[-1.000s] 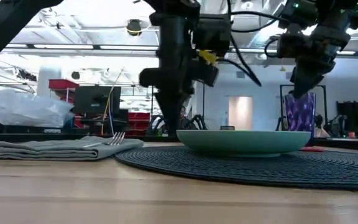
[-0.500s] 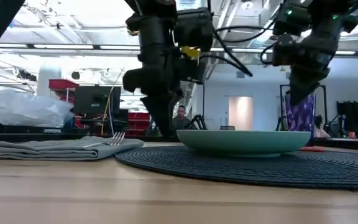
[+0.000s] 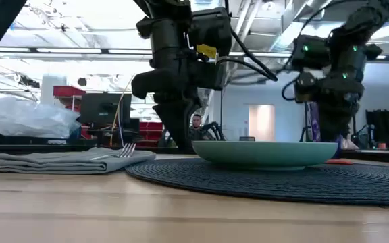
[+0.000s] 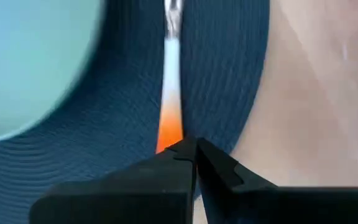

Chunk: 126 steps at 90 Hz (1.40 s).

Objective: Set table place
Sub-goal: Put the orange knife on the blue placemat

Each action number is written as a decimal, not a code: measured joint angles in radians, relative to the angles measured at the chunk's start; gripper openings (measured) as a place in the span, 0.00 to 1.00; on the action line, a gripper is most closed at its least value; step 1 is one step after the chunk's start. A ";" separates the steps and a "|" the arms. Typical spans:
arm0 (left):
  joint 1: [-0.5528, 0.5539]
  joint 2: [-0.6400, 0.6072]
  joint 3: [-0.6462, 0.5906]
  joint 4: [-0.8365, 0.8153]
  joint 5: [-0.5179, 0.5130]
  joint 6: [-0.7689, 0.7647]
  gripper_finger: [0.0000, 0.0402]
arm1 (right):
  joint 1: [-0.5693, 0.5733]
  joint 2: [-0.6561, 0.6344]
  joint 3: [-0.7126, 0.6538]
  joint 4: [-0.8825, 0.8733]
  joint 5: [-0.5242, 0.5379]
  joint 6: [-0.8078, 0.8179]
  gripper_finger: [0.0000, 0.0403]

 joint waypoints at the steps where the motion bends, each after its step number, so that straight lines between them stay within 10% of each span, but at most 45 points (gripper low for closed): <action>1: 0.000 0.000 0.000 0.002 0.004 0.000 0.00 | 0.001 0.000 -0.001 0.002 -0.002 0.001 0.00; 126: 0.002 0.002 -0.095 0.126 0.039 -0.017 0.00 | 0.197 -0.004 -0.089 0.174 -0.079 0.207 0.00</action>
